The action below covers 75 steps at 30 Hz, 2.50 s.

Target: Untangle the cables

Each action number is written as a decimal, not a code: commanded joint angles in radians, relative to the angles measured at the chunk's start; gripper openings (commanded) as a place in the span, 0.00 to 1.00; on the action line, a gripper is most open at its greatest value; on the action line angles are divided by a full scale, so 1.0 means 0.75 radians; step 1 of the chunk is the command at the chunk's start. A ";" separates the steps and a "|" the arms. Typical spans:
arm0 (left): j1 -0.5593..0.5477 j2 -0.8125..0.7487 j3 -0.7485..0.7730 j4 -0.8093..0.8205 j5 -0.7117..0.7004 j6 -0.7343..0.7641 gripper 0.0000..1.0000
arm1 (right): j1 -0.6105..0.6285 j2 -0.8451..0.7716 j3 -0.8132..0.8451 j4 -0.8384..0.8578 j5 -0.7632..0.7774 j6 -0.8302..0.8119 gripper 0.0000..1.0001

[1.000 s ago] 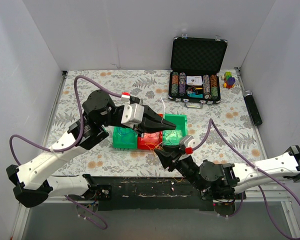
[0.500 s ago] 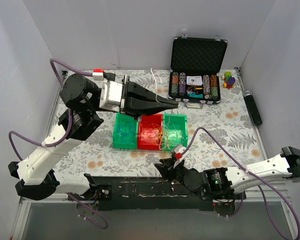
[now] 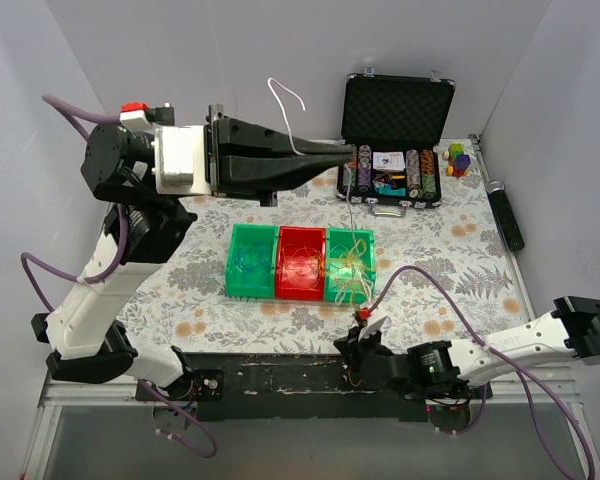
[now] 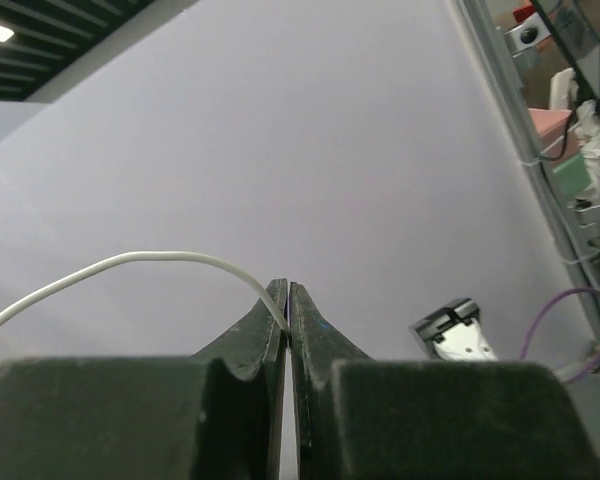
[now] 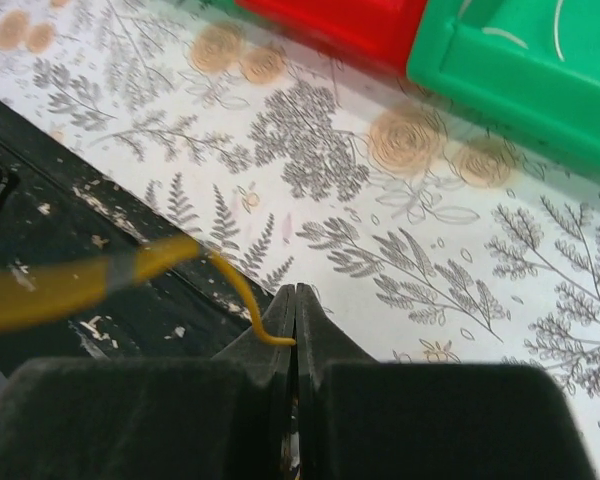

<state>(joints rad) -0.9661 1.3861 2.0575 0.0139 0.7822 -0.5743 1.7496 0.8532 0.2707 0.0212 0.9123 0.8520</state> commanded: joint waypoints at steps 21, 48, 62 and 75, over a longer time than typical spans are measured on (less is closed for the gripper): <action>-0.005 -0.283 -0.593 0.186 -0.290 0.447 0.00 | 0.089 -0.104 0.355 -0.476 0.131 -0.029 0.75; -0.005 -0.369 -0.782 0.141 -0.190 0.357 0.00 | 0.212 -0.289 0.416 0.462 0.275 -1.021 0.88; -0.005 -0.349 -0.723 0.180 -0.172 0.285 0.00 | -0.007 -0.127 0.443 0.522 0.039 -0.915 0.70; -0.005 -0.367 -0.737 0.200 -0.168 0.289 0.00 | -0.042 -0.135 0.435 0.506 0.039 -0.870 0.01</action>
<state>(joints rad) -0.9661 1.1332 1.4837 0.1440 0.6514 -0.3481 1.7214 0.7654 0.5735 0.3691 0.9165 0.1875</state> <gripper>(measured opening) 0.013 0.080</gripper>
